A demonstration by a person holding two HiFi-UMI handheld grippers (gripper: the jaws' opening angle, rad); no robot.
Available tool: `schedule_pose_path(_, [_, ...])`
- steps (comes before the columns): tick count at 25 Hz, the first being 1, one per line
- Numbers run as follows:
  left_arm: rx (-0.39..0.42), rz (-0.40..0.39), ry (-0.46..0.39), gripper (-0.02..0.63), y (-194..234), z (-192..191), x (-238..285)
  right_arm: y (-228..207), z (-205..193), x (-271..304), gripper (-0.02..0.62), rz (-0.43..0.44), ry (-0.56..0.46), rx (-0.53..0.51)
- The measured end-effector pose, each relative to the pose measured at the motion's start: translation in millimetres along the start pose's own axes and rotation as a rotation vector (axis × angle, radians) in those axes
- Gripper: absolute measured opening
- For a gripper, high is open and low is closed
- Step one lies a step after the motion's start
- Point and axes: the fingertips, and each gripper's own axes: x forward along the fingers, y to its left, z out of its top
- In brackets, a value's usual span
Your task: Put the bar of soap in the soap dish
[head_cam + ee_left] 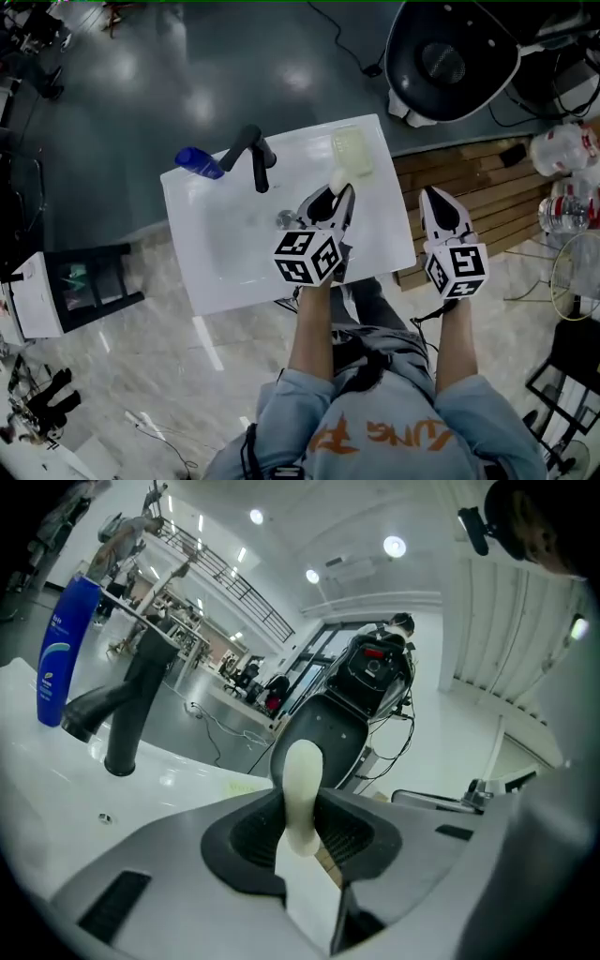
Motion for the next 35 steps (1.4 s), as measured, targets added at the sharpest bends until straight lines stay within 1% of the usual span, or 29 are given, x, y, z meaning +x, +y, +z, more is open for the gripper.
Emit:
schedule_pose_path(3, [-0.013,0.028,0.063,0.112,7.7,-20.2,7.3,-6.1,-22.0,13.8,0.031,0.039,0.018,0.048])
schedule_pose_path(5, [-0.025,0.035,0.097,0.112,6.6,-27.5,13.2,-15.0,-23.7,19.3,0.031,0.054,0.018,0.081])
schedule_pose_path(8, [-0.066,0.007,0.113,0.112,14.2,-25.6,25.7,-12.7,-21.3,31.1,0.031,0.069,-0.001,0.108])
schedule_pose_path(10, [-0.099,-0.014,0.129,0.112,22.3,-31.1,30.2,-3.4,-34.2,34.3,0.031,0.083,0.012,0.122])
schedule_pose_path(11, [-0.101,-0.020,0.142,0.112,25.4,-34.0,33.4,-1.7,-40.8,35.1,0.031,0.088,0.022,0.130])
schedule_pose_path(15, [-0.068,-0.035,0.227,0.113,29.6,-37.6,59.1,-18.2,-47.5,34.4,0.031,0.071,0.029,0.164])
schedule_pose_path(19, [-0.105,-0.104,0.300,0.114,33.8,-43.7,81.9,-30.3,-57.5,37.2,0.031,0.031,0.030,0.208])
schedule_pose_path(24, [-0.097,-0.065,0.393,0.114,47.2,-52.0,97.4,-35.2,-56.7,36.6,0.031,0.028,0.021,0.241])
schedule_pose_path(28, [-0.126,-0.067,0.489,0.114,52.9,-63.5,100.3,-29.6,-62.9,33.1,0.031,0.036,0.014,0.273])
schedule_pose_path(32, [-0.092,-0.028,0.570,0.114,55.5,-69.3,104.0,-36.6,-61.6,25.2,0.031,0.043,0.014,0.273])
schedule_pose_path(35, [-0.076,-0.020,0.589,0.114,47.8,-66.6,110.1,-48.5,-56.4,16.2,0.031,0.041,0.013,0.280])
